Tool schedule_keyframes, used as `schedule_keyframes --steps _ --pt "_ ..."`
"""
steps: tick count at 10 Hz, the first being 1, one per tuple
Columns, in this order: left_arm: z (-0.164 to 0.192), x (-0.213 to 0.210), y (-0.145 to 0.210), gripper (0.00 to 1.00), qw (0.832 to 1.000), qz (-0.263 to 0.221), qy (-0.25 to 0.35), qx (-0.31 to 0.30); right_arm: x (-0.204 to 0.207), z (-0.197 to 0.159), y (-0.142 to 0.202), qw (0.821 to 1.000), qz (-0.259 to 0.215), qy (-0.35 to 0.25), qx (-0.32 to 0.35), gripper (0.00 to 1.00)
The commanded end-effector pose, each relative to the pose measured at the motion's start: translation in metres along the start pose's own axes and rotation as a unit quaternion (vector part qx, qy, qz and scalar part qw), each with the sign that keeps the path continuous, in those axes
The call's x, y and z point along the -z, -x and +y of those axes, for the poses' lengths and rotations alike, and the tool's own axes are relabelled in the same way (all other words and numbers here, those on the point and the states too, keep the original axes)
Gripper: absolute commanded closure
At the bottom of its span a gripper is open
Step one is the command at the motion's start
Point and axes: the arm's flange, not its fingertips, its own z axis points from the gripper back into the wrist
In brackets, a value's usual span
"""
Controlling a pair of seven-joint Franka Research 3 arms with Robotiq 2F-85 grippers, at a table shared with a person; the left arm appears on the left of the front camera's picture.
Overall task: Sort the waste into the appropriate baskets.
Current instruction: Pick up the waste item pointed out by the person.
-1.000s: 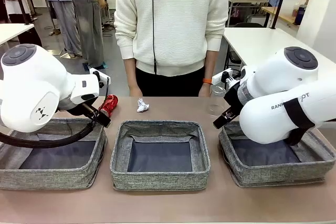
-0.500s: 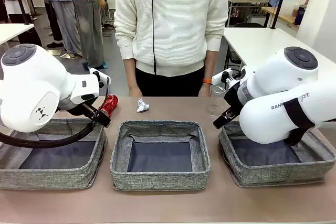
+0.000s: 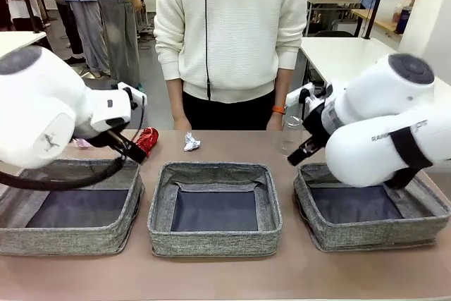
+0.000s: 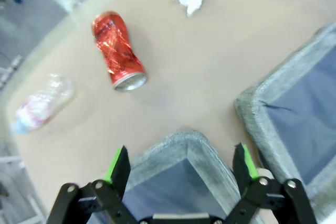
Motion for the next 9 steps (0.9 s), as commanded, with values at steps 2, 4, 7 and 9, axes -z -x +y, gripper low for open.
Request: schedule_keyframes --steps 2,4,7,9 --pt "-0.037 -0.144 0.033 0.00 0.997 -0.052 -0.053 -0.005 -0.149 0.022 0.004 0.991 -0.096 0.089 0.028 0.00" --pt "-0.011 -0.110 -0.014 0.00 0.999 -0.039 -0.021 0.006 -0.111 0.002 -0.025 0.996 -0.068 0.049 0.002 0.00" --pt "0.068 -0.141 0.037 0.00 0.954 -0.069 0.285 -0.061 -0.141 -0.040 0.015 0.982 -0.069 -0.083 0.155 0.00" --pt "0.156 -0.140 0.119 0.00 0.877 -0.116 0.419 -0.204 -0.173 -0.118 0.077 0.896 -0.079 -0.238 0.368 0.00"
